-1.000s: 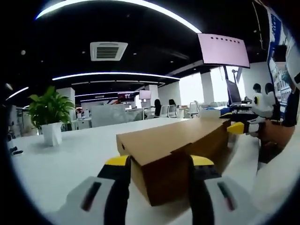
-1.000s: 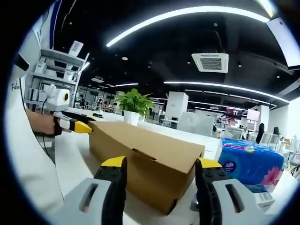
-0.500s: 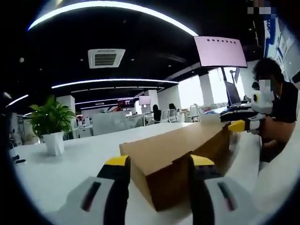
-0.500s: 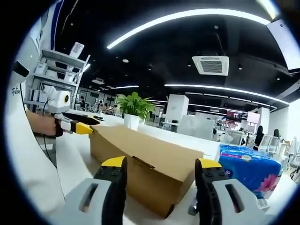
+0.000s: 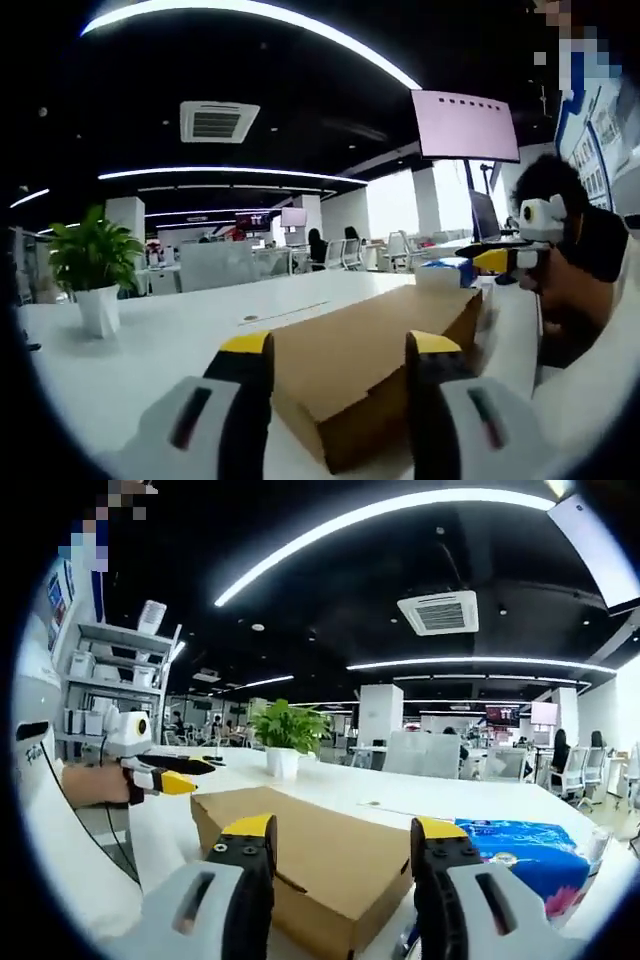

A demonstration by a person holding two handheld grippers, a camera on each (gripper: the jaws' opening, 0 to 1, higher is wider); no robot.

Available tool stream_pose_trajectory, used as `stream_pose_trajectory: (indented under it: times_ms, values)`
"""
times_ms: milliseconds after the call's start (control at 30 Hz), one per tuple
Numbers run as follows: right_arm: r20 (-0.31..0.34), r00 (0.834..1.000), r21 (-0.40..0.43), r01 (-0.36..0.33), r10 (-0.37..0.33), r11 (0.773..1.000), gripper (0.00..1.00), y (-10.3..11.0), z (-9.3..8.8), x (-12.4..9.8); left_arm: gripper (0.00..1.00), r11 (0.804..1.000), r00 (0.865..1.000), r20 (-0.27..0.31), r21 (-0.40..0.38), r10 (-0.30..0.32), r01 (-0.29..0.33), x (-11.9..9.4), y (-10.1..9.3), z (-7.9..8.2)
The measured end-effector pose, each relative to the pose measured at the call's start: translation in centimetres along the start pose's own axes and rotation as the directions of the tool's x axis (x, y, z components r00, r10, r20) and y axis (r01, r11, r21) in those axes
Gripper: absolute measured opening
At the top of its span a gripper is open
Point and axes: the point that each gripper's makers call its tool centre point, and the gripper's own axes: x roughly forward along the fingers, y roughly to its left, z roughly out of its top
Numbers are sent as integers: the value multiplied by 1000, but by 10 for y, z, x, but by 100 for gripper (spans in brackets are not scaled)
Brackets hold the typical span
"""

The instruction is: Operate the shoe box by opening the lid, removing the specified soft item, and placing it in the target area until the item is outside and the box remains undamaged.

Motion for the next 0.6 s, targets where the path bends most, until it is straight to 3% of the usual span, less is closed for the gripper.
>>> stream_pose_trajectory:
  times_ms: [400,600]
  values:
    - [21,999,-88,-26,28,996,57,-3,24,18,54,999,994,103,-20,43,-41,-7,33,50]
    - [49,998,-76,-34,38,997,58,-5,36,27,54,998,993,98,4,59,-59,-5,38,56]
